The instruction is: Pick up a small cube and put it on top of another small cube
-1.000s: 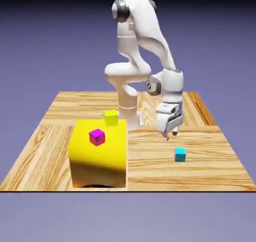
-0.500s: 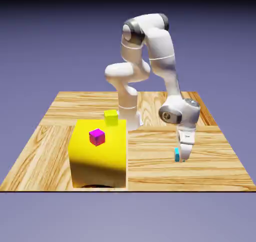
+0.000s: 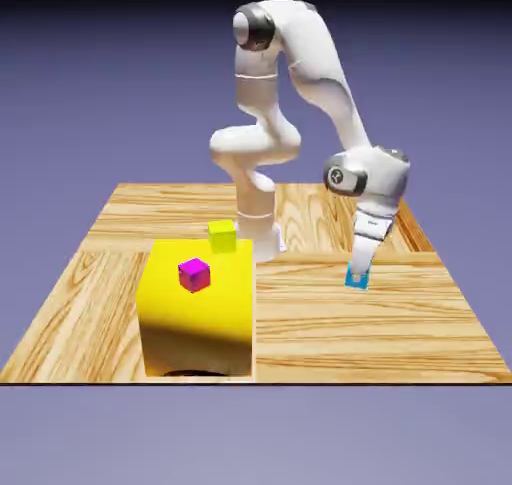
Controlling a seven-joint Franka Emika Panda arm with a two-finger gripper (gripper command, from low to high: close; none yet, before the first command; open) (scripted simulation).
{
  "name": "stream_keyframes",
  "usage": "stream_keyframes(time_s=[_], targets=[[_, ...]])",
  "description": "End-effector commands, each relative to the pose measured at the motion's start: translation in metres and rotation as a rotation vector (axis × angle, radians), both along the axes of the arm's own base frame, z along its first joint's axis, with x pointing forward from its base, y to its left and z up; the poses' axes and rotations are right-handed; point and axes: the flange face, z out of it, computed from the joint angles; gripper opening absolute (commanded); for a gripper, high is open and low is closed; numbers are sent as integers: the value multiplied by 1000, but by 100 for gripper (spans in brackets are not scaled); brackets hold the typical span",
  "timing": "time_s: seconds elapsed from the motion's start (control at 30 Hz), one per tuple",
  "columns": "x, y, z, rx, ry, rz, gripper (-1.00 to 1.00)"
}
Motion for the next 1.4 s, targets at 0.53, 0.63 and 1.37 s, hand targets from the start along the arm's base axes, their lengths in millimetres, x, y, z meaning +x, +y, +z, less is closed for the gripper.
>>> stream_keyframes(time_s=[0.53,0.63,1.37], targets=[[-4,-81,188,145,-414,-806,-100],[-10,-103,215,201,-457,-956,-100],[-34,-289,256,485,-326,-2067,-100]])
